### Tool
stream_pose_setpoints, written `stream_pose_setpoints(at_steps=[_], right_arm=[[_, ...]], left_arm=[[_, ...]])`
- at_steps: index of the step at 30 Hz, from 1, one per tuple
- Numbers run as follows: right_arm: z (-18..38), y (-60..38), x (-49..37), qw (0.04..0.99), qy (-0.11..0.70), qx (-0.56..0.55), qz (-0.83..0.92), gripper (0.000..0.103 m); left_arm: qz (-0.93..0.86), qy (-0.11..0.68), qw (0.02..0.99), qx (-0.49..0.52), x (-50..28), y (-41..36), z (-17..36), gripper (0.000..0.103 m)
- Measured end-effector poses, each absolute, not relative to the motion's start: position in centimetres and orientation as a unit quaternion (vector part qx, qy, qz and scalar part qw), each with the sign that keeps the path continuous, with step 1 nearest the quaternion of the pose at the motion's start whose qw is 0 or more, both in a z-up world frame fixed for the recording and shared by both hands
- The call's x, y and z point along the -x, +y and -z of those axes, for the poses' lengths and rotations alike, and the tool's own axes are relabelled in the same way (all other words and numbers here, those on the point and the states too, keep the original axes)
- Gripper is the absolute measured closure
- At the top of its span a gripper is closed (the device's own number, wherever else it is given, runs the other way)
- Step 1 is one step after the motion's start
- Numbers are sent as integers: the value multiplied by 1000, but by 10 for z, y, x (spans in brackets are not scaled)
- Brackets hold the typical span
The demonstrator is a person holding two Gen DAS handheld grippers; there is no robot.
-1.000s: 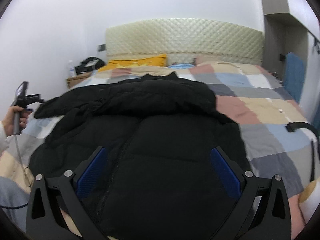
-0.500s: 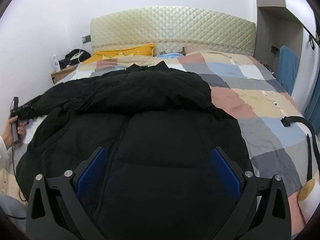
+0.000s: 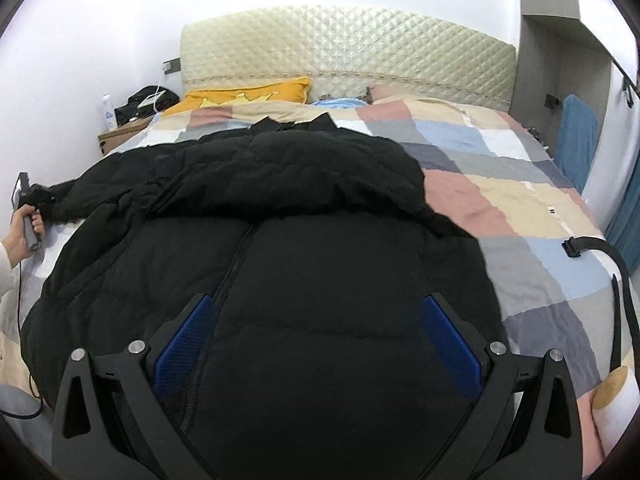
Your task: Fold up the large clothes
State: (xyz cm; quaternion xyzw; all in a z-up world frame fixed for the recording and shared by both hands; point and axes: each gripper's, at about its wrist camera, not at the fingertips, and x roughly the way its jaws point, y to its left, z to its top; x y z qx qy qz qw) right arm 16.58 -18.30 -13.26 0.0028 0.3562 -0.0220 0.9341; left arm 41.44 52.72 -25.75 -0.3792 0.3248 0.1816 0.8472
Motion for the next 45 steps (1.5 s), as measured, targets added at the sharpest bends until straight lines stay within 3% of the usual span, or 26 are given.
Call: stream_pose_setpoints(at_steps=[5, 24, 35, 45], right_arm=[[116, -195, -153, 944, 330, -11, 25, 0], [101, -213, -123, 949, 310, -17, -43, 0], [92, -231, -109, 956, 287, -22, -63, 0], [88, -252, -101, 958, 274, -43, -74, 0]], left_arm=[[-192, 327, 857, 350, -400, 514, 215, 96], [-165, 252, 917, 263, -371, 401, 6, 98], [-122, 219, 950, 188, -367, 279, -98, 98], [-52, 207, 971, 106, -370, 138, -152, 98]])
